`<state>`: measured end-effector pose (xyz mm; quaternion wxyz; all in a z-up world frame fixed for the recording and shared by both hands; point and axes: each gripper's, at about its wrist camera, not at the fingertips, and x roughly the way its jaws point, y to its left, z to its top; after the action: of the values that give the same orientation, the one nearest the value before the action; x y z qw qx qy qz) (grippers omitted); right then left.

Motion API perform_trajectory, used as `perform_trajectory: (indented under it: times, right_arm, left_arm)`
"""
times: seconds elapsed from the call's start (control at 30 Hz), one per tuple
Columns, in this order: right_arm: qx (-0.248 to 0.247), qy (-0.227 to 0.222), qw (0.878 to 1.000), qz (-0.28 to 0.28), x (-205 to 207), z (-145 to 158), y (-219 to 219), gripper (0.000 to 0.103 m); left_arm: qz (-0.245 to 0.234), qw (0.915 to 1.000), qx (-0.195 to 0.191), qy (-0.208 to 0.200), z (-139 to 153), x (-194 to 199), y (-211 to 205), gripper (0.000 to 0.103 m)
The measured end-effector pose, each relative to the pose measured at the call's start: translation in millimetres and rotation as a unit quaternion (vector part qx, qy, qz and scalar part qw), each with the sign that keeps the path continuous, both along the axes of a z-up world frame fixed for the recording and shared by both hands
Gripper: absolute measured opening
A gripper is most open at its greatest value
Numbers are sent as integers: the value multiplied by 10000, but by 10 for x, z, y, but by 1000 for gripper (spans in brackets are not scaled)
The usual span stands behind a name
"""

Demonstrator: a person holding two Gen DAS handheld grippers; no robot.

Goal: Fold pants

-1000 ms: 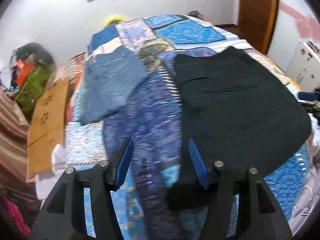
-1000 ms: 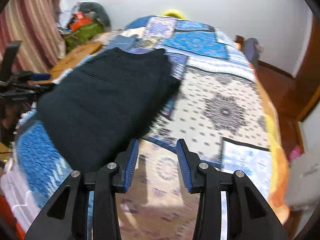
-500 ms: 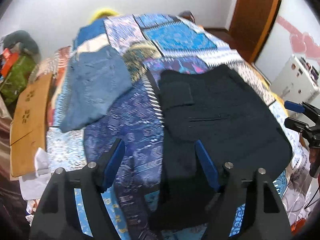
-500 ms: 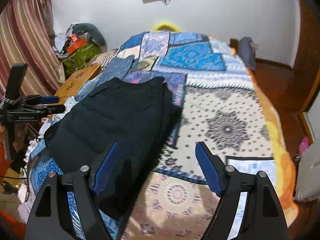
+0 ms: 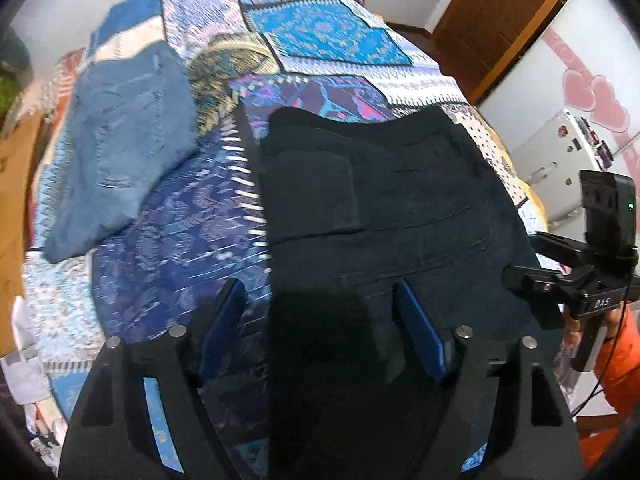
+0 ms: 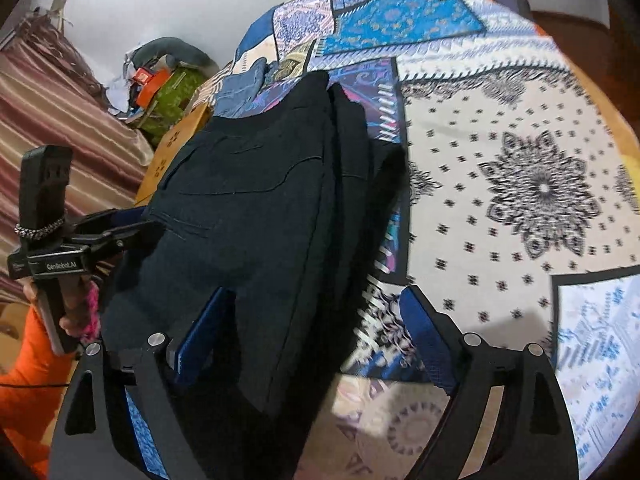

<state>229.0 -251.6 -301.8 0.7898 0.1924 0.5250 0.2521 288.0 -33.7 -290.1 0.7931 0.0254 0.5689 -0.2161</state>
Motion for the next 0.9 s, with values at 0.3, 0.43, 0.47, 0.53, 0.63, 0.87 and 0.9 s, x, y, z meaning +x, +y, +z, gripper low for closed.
perform_trajectory:
  times: [0.3, 0.43, 0.47, 0.53, 0.63, 0.87, 0.9]
  right_arm:
    - [92, -126, 9992, 373, 91, 45, 154, 87]
    - [18, -252, 9980, 572, 157, 93, 179, 74]
    - [53, -273, 9978, 607, 157, 115, 171, 65]
    - [90, -245, 9974, 665, 183, 139, 158, 54]
    - [-59, -451, 9961, 754, 162, 232, 197, 39]
    - [-237, -1035, 9910, 814, 75, 537, 253, 27]
    - [-240, -1116, 9903, 798, 52, 599, 259, 27]
  left_arm:
    - [-100, 9965, -415, 720, -191, 291, -93, 93]
    - [-214, 9965, -451, 674, -161, 299, -227, 78]
    - [-219, 9968, -416, 650, -155, 303, -247, 75]
    - [-233, 9973, -379, 591, -139, 297, -273, 72]
    - [-286, 9983, -291, 421, -50, 245, -320, 59]
    - [-442, 9986, -196, -201, 281, 37, -286, 35]
    - [-394, 9984, -240, -321, 359, 13, -253, 33]
